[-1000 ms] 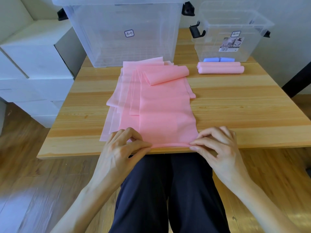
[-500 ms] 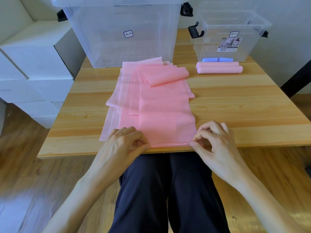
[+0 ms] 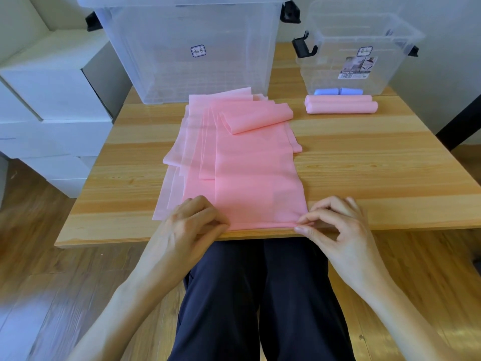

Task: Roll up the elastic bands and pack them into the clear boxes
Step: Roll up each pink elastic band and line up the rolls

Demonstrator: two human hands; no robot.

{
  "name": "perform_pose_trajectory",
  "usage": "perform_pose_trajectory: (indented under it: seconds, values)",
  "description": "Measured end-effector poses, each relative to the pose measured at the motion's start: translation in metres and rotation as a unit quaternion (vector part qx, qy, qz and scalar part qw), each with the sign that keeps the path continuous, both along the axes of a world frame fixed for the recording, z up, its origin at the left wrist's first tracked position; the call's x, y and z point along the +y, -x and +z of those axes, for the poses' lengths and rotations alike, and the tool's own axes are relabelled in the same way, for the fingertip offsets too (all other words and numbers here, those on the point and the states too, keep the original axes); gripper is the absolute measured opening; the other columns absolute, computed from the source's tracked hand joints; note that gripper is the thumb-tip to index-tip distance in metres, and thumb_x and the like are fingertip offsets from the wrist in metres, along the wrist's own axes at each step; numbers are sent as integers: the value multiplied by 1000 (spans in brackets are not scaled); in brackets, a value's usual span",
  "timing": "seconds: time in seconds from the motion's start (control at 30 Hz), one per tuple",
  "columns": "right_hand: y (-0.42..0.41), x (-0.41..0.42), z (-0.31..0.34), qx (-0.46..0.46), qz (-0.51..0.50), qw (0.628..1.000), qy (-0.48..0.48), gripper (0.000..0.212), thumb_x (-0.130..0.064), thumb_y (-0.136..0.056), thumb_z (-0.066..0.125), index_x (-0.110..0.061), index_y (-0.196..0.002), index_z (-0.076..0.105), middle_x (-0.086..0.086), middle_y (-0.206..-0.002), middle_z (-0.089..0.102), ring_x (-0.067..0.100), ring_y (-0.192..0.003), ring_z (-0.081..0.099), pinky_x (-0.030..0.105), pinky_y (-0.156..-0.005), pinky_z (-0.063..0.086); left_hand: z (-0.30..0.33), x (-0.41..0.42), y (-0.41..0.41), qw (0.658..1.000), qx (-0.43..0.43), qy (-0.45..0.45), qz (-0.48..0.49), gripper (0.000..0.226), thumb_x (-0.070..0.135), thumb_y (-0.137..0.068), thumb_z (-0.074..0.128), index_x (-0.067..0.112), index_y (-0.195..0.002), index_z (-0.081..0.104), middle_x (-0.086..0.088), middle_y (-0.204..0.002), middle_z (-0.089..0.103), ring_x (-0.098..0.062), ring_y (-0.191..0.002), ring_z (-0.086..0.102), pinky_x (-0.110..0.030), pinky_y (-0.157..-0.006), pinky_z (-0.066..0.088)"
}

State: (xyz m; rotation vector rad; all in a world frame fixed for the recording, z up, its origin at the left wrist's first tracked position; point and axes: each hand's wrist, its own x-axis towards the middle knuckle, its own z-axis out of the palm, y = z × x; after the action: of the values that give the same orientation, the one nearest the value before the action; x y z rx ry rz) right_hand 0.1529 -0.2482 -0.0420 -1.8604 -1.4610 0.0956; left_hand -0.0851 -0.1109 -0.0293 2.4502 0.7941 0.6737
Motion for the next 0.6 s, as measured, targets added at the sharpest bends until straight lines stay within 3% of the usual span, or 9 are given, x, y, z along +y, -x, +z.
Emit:
perform_pose_trajectory:
  seconds: [0.1,0.2,0.37,0.47,0.6]
  values:
    - [0,2,-1,11,-6,1000,-5,28,-51,-82,59,-28,-82,74,-20,-86,56,4,-90,45,13,-88,26,0,-1,3,1000,-7,12,10,19,44,-91,60,30,-93,72,18,-92,55,-9,-89,59,-24,-71,51]
    - [0,3,0,-13,-9,1000,-1,29,-50,-84,57,-26,-82,74,-18,-85,53,8,-86,41,12,-88,26,0,-3,0,1000,-9,14,27,10,38,-90,70,28,-88,72,17,-90,55,-9,-88,58,-25,-72,49]
    - [1,1,3,-64,-6,998,5,28,-46,-87,56,-24,-82,73,-14,-85,53,12,-86,43,20,-87,28,6,-5,-1,999,5,20,31,17,47,-86,60,33,-84,69,19,-85,60,-5,-83,60,-23,-76,45]
    - [1,-1,3,-74,-6,997,14,27,-44,-89,54,-24,-83,71,-13,-85,54,13,-85,44,22,-86,29,8,-4,1,997,-1,67,34,4,36,-85,73,33,-83,72,16,-88,62,-6,-87,62,-16,-76,47]
    - [1,-3,5,-66,-3,997,41,28,-45,-90,50,-25,-83,69,-14,-86,55,10,-86,42,17,-87,26,14,-1,1,991,17,126,32,13,24,-86,74,36,-80,73,15,-86,61,-6,-90,61,-12,-77,46]
